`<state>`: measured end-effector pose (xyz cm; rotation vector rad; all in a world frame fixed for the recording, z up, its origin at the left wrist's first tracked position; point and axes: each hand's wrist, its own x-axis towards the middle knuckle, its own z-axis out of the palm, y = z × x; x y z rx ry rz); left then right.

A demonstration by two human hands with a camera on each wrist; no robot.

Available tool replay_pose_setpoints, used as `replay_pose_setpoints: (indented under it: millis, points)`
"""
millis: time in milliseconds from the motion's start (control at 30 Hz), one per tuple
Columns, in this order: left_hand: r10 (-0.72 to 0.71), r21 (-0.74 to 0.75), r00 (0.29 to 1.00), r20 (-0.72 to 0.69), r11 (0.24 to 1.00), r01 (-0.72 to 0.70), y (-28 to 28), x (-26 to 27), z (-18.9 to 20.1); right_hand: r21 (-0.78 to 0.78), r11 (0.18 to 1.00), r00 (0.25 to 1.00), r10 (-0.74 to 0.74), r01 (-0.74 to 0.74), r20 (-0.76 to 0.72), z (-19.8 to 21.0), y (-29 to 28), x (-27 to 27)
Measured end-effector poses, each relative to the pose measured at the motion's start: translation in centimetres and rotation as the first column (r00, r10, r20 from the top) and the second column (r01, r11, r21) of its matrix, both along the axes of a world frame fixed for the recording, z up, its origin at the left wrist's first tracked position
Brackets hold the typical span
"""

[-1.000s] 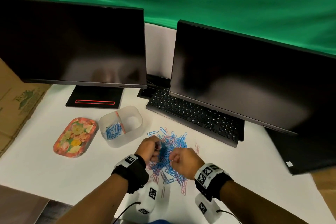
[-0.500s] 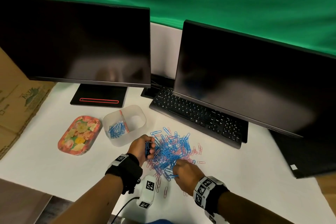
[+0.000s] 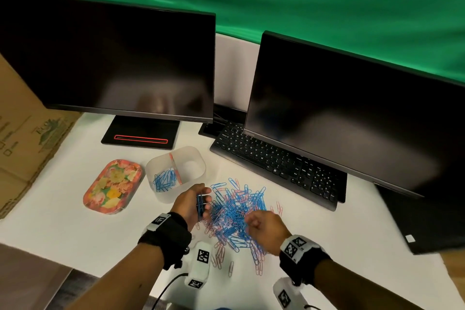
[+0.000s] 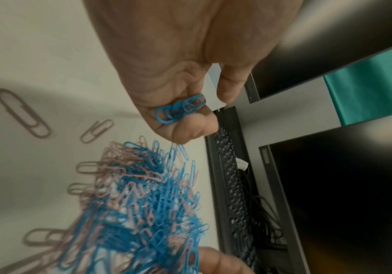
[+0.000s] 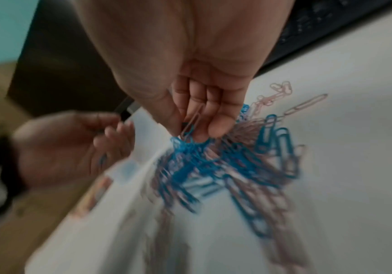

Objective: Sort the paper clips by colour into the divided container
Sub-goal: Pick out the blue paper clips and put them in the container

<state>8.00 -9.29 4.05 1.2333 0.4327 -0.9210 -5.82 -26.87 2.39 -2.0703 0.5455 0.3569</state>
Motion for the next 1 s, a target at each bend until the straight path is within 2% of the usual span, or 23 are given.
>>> replay_pose_setpoints:
  millis: [67,133,233,400,533,700,867,933,1000]
  points:
    - [0.025,-0.036,0.999,-0.031,0.999,-0.026,0.3,0.6,0.8,0.223,0.968,0.993,-0.115,0.117,-0.023,1.1,0.2,1.8]
    - [0.049,-0.063,0.998,-0.047,0.997,-0.051,0.8,1.4,1.7,0.412,0.891,0.982,-0.179,0.19,-0.065,2.3,0.7,4.0]
    - [0.09,-0.067,0.996,-0.007,0.994,-0.091,2.2,3.1,3.1,0.51,0.838,0.981,-0.17,0.192,-0.091,3.9,2.3,7.8]
    - [0.158,-0.067,0.985,0.072,0.986,-0.153,4.6,6.1,5.1,0.517,0.845,0.99,-0.11,0.14,-0.088,6.1,6.0,13.7]
    - [0.221,0.034,0.972,0.081,0.974,-0.224,6.2,8.2,4.9,0.499,0.855,0.989,-0.095,0.139,-0.113,6.4,9.0,18.0]
    - [0.201,0.125,0.975,0.094,0.969,-0.212,6.4,9.0,4.4,0.438,0.895,0.992,-0.027,0.079,-0.123,5.5,10.9,20.7]
    - [0.118,0.255,0.972,0.202,0.952,-0.169,6.5,9.4,4.2,0.376,0.925,0.995,-0.012,0.049,-0.101,5.6,11.0,21.2]
    - [0.08,0.274,0.971,0.227,0.951,-0.142,6.3,9.4,4.2,0.406,0.912,0.993,-0.019,0.064,-0.112,6.2,10.2,20.7]
    - [0.05,0.291,0.968,0.246,0.949,-0.122,6.0,9.2,4.1,0.528,0.839,0.986,-0.059,0.133,-0.155,6.9,9.1,20.1]
